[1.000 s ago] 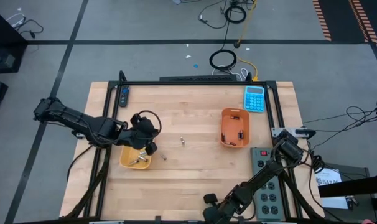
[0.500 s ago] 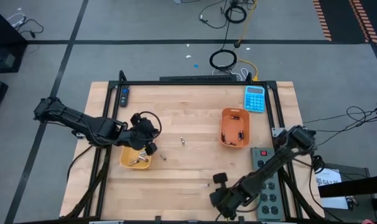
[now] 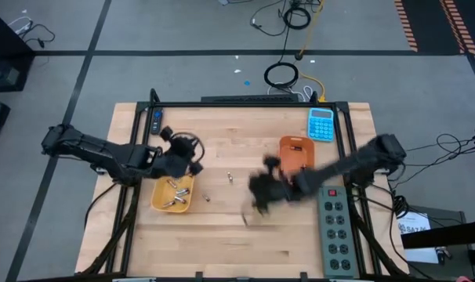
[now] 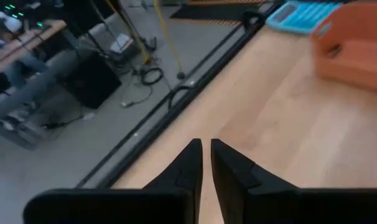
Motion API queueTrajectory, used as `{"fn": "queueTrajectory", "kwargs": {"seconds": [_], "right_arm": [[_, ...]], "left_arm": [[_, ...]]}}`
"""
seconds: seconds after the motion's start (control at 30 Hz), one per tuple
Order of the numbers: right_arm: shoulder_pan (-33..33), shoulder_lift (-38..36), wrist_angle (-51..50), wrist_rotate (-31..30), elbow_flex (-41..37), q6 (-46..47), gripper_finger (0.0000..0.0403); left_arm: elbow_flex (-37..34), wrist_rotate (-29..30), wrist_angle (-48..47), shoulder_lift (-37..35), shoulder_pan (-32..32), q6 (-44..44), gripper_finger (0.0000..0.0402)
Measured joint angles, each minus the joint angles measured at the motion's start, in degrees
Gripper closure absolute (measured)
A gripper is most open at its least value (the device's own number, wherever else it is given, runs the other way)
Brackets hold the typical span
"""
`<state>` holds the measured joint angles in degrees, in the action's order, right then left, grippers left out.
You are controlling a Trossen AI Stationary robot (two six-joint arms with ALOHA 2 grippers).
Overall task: Sort batteries
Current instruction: Put the silver battery into the yellow bin
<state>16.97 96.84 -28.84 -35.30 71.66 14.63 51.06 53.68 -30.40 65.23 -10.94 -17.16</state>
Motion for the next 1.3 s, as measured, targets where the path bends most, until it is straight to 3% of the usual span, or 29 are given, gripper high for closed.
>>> {"fn": "queueTrajectory", "kwargs": {"seconds": [0.13,0.23,0.37,0.5,0.7,0.87,1.13,1.3], "right_arm": [[-14.63,0.04,6.92,13.23,-0.31,-9.75,0.0402],[-24.21,0.64,9.76,20.94,-0.28,-13.36,0.0403],[-33.12,4.29,11.68,29.66,-0.26,-15.97,0.0403],[-39.19,10.69,15.22,33.92,-0.18,-15.73,0.0403],[-40.77,21.55,14.63,38.11,5.83,-16.25,0.0403],[-39.80,27.03,10.70,39.71,11.54,-15.90,0.0403],[-39.03,26.58,11.37,37.64,11.73,-15.72,0.0403],[-38.29,21.51,12.19,36.65,11.78,-18.37,0.0403]], "left_arm": [[-1.40,-7.58,3.22,0.02,6.73,8.02,0.0359],[-3.39,-8.49,4.68,0.02,7.56,12.10,0.0359],[-7.53,-9.54,14.51,-0.02,7.65,19.23,0.0359],[-10.38,-13.13,21.64,-0.18,8.52,20.62,0.0359],[-12.74,-18.14,28.90,-0.24,8.70,20.44,0.0359],[-12.88,-19.47,28.08,-0.26,8.66,17.79,0.0359],[-12.93,-22.20,26.85,-0.31,7.63,16.00,0.0359],[-12.93,-24.21,25.67,-0.35,7.06,17.84,0.0359]]}}
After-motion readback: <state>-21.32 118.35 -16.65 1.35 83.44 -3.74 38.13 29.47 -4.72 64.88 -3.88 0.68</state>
